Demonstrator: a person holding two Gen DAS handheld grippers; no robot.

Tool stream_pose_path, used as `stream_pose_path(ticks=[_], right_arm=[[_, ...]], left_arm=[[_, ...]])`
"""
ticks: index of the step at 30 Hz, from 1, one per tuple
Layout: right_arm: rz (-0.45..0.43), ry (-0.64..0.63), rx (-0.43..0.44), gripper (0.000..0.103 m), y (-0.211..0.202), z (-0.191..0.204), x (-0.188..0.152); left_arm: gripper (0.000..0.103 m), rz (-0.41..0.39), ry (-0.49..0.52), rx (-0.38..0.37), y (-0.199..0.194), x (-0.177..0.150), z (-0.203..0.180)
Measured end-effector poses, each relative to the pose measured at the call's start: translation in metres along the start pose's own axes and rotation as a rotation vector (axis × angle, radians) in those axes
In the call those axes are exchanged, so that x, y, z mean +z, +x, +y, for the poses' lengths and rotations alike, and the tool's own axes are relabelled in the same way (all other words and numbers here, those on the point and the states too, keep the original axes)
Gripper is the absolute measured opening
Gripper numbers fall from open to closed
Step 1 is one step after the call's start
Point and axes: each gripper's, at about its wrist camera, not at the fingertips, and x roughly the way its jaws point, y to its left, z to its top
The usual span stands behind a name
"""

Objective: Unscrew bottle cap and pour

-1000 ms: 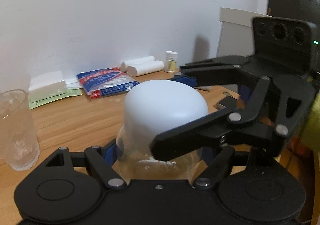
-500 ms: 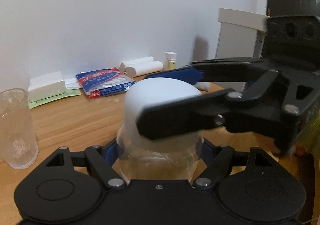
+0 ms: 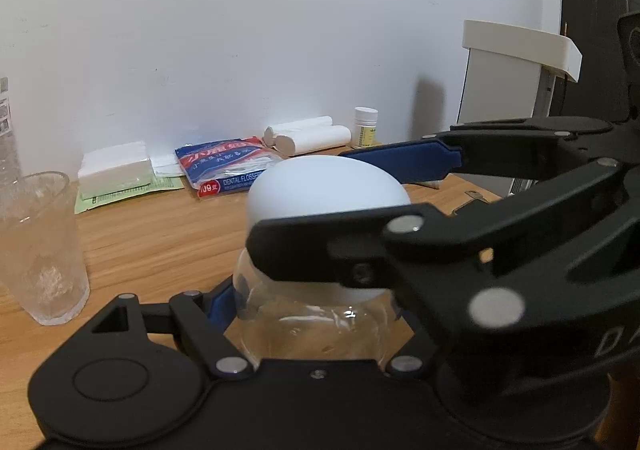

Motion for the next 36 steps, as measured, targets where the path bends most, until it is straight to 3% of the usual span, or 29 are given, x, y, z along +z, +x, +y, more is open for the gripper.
stream_pose_path(ticks=[6,13,23,36], right_arm=[[0.061,0.066,0.006,0.069,0.002,-0.008,0.003],[0.07,0.045,0.02,0.069,0.002,-0.01,0.002],[0.056,-0.025,0.228,0.069,0.008,-0.043,0.002],[0.03,-0.118,0.528,0.069,0.022,-0.08,0.001]], left_arm=[[0.079,-0.001,0.011,-0.013,0.002,-0.001,0.008],[0.079,0.003,0.035,-0.036,0.004,-0.001,0.015],[0.078,0.038,0.094,-0.109,0.007,0.004,0.023],[0.079,0.074,0.15,-0.265,0.007,0.007,0.035]])
